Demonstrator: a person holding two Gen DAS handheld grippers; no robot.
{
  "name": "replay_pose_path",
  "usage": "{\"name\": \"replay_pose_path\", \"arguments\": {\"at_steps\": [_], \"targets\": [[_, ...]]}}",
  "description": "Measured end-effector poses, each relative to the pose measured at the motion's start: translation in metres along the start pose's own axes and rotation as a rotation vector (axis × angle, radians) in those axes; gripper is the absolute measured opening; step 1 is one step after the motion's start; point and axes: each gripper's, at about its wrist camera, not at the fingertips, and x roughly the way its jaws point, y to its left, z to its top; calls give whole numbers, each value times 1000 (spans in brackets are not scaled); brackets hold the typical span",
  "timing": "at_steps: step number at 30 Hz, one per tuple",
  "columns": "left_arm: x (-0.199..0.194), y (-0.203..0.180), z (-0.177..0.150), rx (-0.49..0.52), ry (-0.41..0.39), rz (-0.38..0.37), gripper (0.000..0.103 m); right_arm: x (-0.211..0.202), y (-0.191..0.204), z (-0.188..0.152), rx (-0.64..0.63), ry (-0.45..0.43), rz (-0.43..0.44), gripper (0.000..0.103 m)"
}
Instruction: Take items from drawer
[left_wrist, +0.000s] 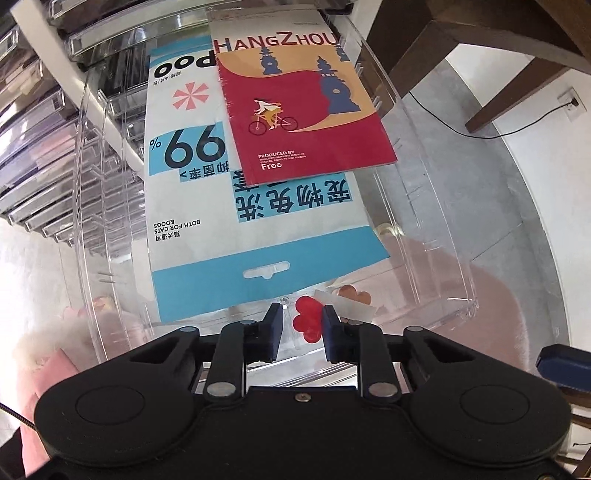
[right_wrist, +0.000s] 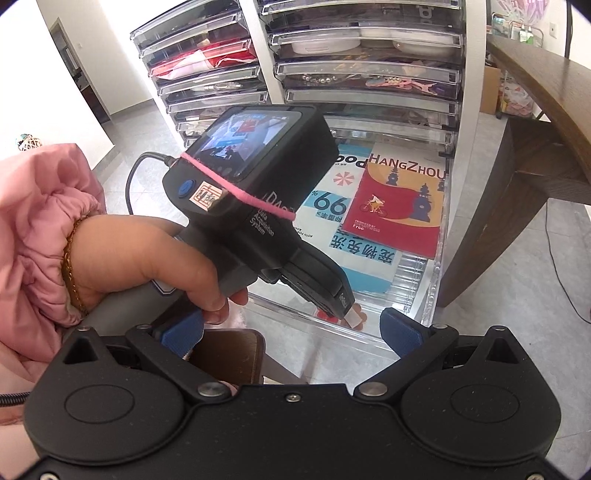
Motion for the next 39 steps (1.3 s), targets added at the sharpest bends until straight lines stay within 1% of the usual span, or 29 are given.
{"name": "replay_pose_path", "arguments": {"at_steps": [3, 9, 10, 11, 13, 15, 21, 24, 25, 26, 28, 30, 32, 33, 35, 36, 37, 38, 39], "targets": [[-2, 0, 1, 10, -3, -25, 24, 0, 0, 0, 0, 0, 0, 103], [3, -6, 0, 63, 4, -15, 22, 1, 0, 0, -2, 3, 3, 103], [3, -6, 0, 66, 1, -5, 15, 1, 0, 0, -3, 3, 4, 103], [3, -5, 0, 58, -8, 3, 12, 1, 0, 0, -3, 2, 5, 103], [1, -2, -1, 49, -25, 8, 0, 1, 0, 1, -3, 0, 5, 103], [0, -1, -1, 51, -28, -10, 0, 1, 0, 1, -3, -2, 4, 103], [-6, 4, 0, 44, -62, -27, 0, 2, -1, 3, -1, -8, 4, 103], [-12, 10, 0, 43, -63, -53, 0, 2, -1, 4, -1, -11, 4, 103], [-11, 12, 0, 45, -50, -75, 0, 2, -1, 4, -1, -12, 4, 103], [-9, 14, 1, 35, -36, -81, 0, 2, -1, 4, 0, -13, 4, 103], [0, 8, 2, 21, 5, -73, 1, 2, -1, 5, 0, -15, 4, 103], [1, 3, 2, 29, 2, -64, 1, 2, -1, 5, 0, -17, 4, 103], [0, 1, 4, 38, -3, -46, 3, 2, -1, 6, 1, -19, 4, 103], [1, 0, 5, 38, 4, -42, 6, 2, -1, 6, 0, -20, 3, 103], [2, -1, 7, 40, 19, -38, 16, 0, -1, 5, -3, -24, 0, 103], [3, -2, 8, 43, 26, -39, 33, -2, 0, 5, -4, -26, -1, 103], [4, -3, 9, 46, 33, -39, 52, -3, 0, 5, -6, -27, -2, 103], [3, -4, 8, 59, 25, -42, 57, -4, 0, 5, -8, -29, -4, 103], [2, -6, 8, 76, 18, -44, 59, -5, 1, 5, -9, -31, -5, 103]]}}
